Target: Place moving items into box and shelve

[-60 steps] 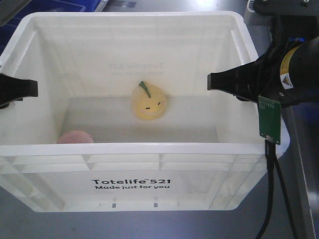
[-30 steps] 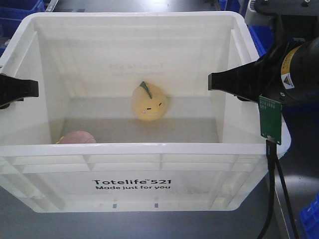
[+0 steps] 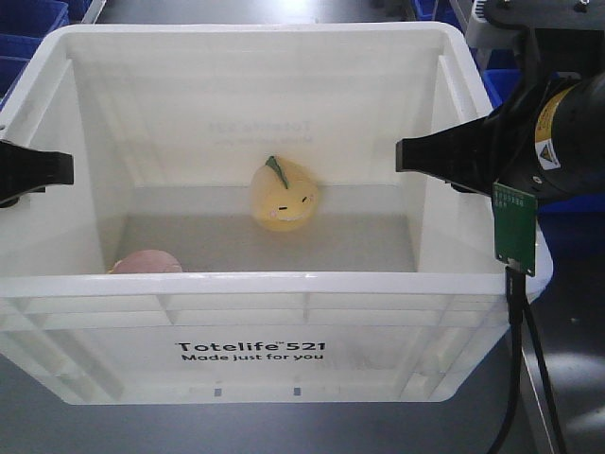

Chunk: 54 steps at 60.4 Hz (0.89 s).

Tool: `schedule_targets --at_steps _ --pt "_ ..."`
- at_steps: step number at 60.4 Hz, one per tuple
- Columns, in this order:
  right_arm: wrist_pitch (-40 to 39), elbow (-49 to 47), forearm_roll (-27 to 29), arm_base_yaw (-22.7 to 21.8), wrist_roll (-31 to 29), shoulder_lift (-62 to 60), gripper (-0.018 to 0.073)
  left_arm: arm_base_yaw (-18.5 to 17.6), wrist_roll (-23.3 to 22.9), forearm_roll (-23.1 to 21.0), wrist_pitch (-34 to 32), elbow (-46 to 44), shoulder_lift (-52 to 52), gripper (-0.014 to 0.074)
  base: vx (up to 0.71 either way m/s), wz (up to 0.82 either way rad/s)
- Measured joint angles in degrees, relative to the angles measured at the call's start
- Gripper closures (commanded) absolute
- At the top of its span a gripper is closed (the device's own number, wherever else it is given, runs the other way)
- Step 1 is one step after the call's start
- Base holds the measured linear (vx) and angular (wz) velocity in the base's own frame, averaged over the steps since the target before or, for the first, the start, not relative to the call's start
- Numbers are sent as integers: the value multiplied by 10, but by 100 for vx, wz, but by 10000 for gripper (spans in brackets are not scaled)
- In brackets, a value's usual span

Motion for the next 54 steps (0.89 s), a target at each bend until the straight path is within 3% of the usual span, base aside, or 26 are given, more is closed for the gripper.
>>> schedule_targets --at_steps 54 --pt "-2 0 0 0 0 1 510 0 0 1 0 0 0 451 42 0"
